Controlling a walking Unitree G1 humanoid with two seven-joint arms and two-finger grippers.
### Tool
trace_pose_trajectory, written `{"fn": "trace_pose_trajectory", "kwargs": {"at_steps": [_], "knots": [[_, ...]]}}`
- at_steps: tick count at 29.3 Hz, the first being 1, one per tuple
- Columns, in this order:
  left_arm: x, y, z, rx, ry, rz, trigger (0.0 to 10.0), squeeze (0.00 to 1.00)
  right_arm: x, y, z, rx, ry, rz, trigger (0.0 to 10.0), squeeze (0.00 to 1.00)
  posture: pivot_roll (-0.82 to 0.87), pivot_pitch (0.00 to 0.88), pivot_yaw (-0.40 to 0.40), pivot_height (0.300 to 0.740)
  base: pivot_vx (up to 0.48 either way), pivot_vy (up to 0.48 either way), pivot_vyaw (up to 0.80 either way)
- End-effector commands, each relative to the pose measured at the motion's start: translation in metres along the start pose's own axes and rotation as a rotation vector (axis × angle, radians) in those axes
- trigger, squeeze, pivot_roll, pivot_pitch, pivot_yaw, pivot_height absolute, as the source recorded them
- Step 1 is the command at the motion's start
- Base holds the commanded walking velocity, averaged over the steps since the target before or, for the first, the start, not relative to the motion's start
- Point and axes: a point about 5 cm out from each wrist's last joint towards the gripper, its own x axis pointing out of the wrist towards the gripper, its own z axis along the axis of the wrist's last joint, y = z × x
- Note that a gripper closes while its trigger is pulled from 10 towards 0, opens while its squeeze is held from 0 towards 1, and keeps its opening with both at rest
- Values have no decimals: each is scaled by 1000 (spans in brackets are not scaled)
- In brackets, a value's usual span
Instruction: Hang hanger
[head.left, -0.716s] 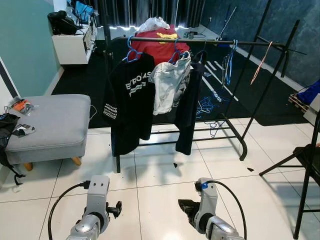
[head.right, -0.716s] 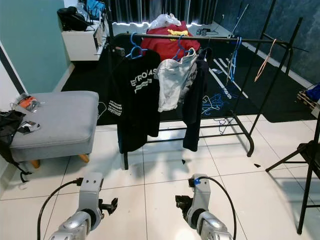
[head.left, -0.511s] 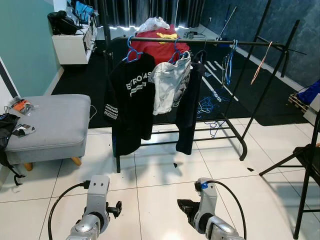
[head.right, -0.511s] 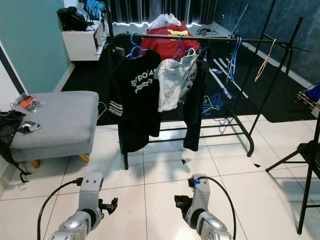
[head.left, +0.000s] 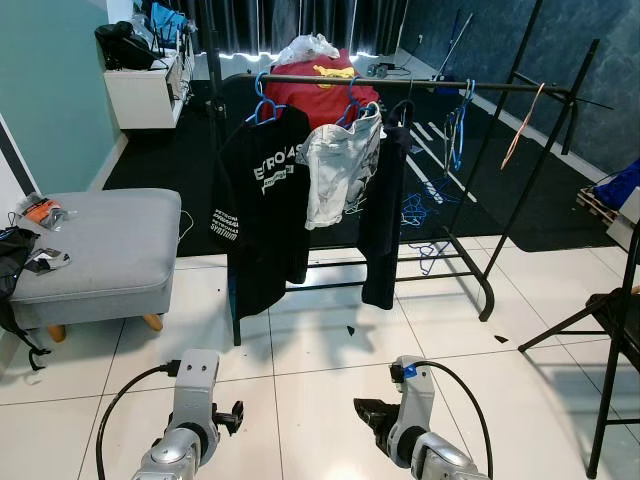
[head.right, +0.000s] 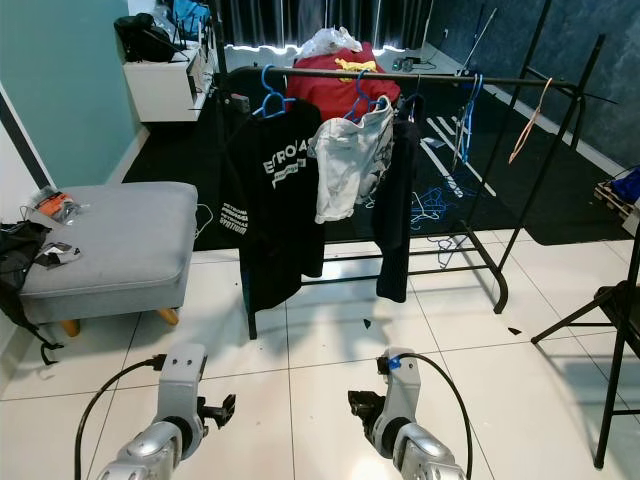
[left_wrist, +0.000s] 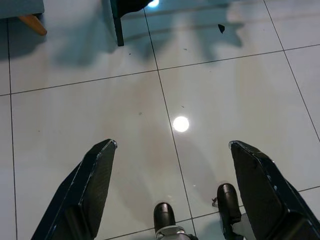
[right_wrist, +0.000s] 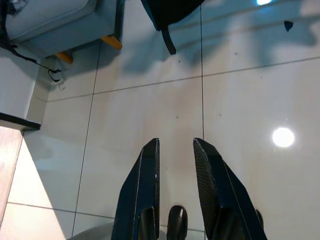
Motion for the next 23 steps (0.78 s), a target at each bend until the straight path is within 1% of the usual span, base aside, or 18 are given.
{"fn": "trace_pose_trajectory", "kwargs": {"at_steps": [1, 8, 14, 15, 16, 18, 19, 20, 22, 23], "knots": [[1, 2, -2, 2, 6, 8, 10000, 0, 0, -2, 0, 16, -3, -2, 10000, 0, -23, 0, -65, 740, 0, 0, 0], [1, 2, -2, -5, 8, 6, 10000, 0, 2, -4, 0, -17, 8, -11, 10000, 0, -27, 0, -61, 740, 0, 0, 0], [5, 8, 4, 4, 6, 23, 10000, 0, 8, 0, 6, -14, -8, 14, 10000, 0, -6, 0, -63, 740, 0, 0, 0], [7, 12, 9, 36, 0, 35, 10000, 0, 14, -3, 7, 1, 15, -60, 10000, 0, -1, 0, -54, 740, 0, 0, 0], [9, 15, 13, 36, -6, 45, 10000, 0, 16, -4, 11, 46, -2, -87, 10000, 0, 4, 0, -59, 740, 0, 0, 0], [10, 17, 17, 30, -13, 56, 10000, 0, 18, -5, 15, 99, -29, -103, 10000, 0, 2, 0, -59, 740, 0, 0, 0], [10, 17, 17, 30, -13, 56, 10000, 0, 18, -5, 15, 99, -29, -103, 10000, 0, 2, 0, -59, 740, 0, 0, 0], [10, 20, 18, 2, -13, 76, 10000, 0, 18, -9, 18, 141, -42, -139, 10000, 0, -5, 0, -62, 740, 0, 0, 0], [9, 21, 20, -14, -20, 92, 10000, 0, 18, -13, 21, 94, -35, -172, 10000, 0, -15, 0, -69, 740, 0, 0, 0], [9, 21, 20, -14, -20, 92, 10000, 0, 18, -13, 21, 94, -35, -172, 10000, 0, -15, 0, -69, 740, 0, 0, 0]]}}
